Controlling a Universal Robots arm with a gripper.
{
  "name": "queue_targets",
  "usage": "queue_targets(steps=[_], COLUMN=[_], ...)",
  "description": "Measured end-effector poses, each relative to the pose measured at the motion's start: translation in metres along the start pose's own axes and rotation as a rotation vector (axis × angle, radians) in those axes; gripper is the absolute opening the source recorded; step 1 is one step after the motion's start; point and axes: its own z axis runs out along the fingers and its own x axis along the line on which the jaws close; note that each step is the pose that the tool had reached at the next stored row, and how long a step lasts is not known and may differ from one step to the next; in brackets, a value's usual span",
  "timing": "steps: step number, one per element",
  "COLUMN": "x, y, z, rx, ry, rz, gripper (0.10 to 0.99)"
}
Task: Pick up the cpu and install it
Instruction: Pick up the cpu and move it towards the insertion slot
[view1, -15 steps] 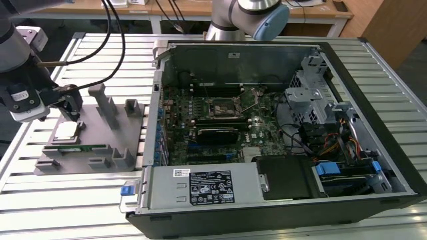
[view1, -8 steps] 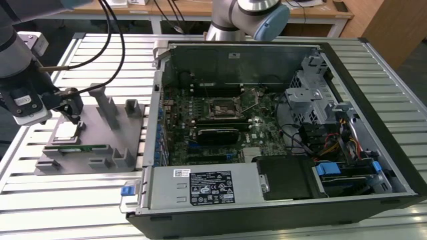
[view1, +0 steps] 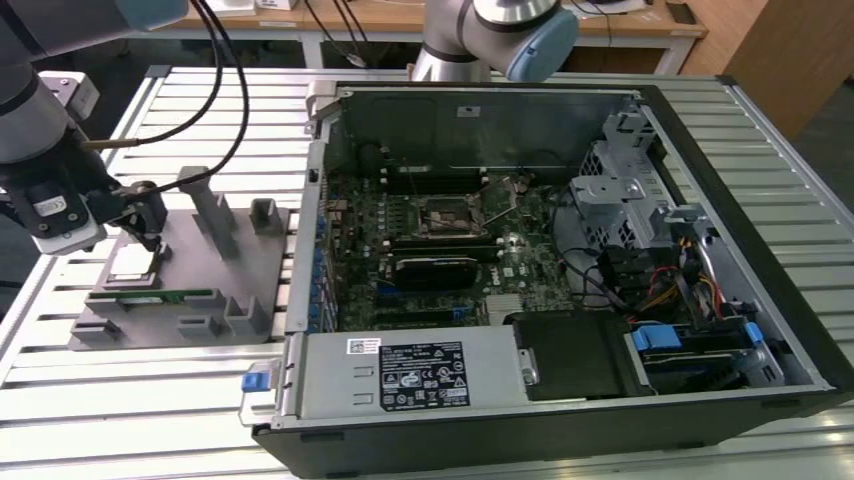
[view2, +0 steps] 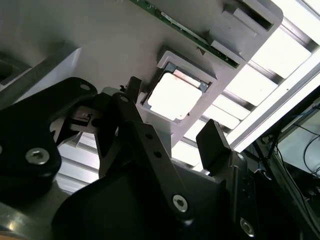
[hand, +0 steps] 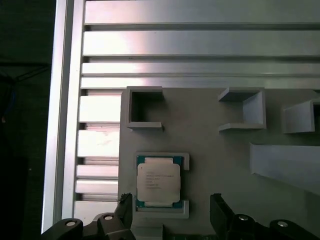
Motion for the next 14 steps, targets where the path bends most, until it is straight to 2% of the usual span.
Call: queue_targets(steps=[14], x=[0.0051], y=[0.003], z=[0.0274], rx=[0.0], ry=[0.0005], rz=[-0.003], gripper=[0.718])
